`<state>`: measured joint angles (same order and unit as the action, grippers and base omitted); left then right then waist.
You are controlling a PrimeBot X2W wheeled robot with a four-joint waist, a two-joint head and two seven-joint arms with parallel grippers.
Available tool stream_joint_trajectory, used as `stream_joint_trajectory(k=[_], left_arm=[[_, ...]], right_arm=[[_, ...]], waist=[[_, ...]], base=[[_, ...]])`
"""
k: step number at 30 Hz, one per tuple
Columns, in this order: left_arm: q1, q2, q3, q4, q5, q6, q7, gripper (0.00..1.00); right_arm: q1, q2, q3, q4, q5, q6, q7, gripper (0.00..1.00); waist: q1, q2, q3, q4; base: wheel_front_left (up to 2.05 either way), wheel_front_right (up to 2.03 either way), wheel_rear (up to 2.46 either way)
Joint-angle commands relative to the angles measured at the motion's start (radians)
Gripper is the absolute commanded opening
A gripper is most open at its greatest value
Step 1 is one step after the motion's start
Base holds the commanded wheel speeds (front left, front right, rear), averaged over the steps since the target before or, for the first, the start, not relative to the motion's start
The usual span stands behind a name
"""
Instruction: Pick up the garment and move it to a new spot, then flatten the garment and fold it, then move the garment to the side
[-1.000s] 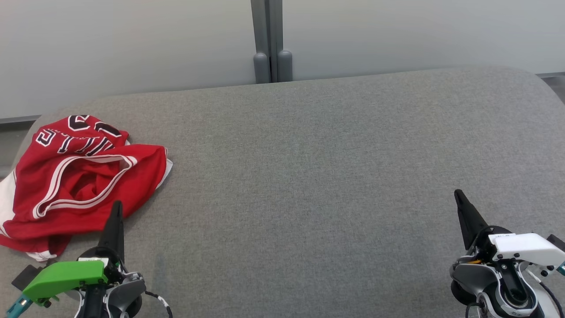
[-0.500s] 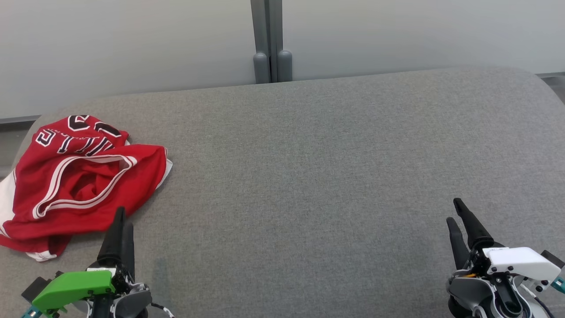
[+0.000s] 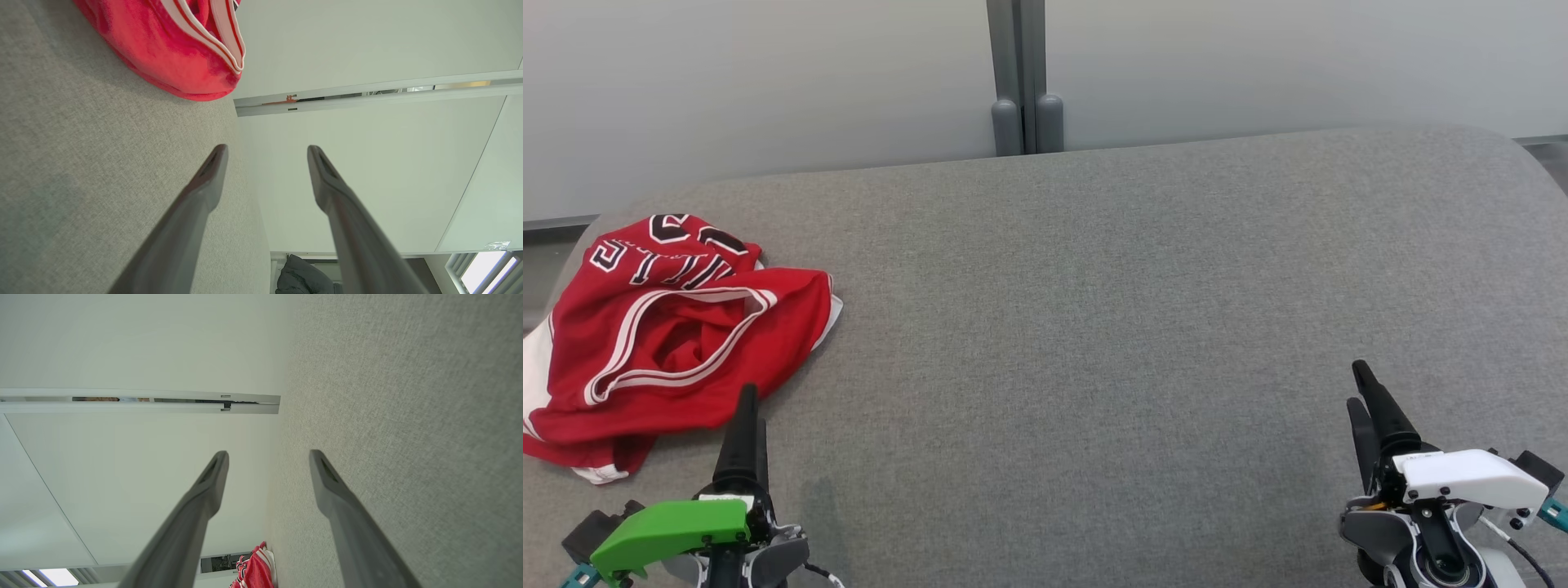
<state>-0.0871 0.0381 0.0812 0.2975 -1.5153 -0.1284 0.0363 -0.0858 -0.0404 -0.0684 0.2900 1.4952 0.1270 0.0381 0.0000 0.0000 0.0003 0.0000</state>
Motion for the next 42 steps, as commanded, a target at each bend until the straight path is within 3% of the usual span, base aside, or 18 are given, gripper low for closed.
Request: stream_joint_trajectory(k=[1,31,42], left_arm=[[-0.019,0.005,-0.003,-0.011,0.037,-0.001,-0.012,1.00],[-0.004,0.009,-0.086,-0.022,0.630,0.051,-0.123,1.00],[-0.007,0.010,-0.115,-0.006,0.810,0.064,-0.156,1.00]], right_arm=[[-0.028,-0.005,0.005,-0.009,-0.042,0.004,-0.013,1.00],[-0.044,-0.008,0.043,0.019,-0.647,0.004,-0.125,1.00],[-0.052,-0.009,0.054,0.032,-0.810,0.005,-0.159,1.00]], waist=[[0.0000,0.0000,-0.001,0.000],[0.0000,0.0000,-0.007,0.010],[0.0000,0.0000,-0.006,0.012]], base=[[0.00,0.00,0.00],[0.00,0.00,0.00],[0.00,0.00,0.00]])
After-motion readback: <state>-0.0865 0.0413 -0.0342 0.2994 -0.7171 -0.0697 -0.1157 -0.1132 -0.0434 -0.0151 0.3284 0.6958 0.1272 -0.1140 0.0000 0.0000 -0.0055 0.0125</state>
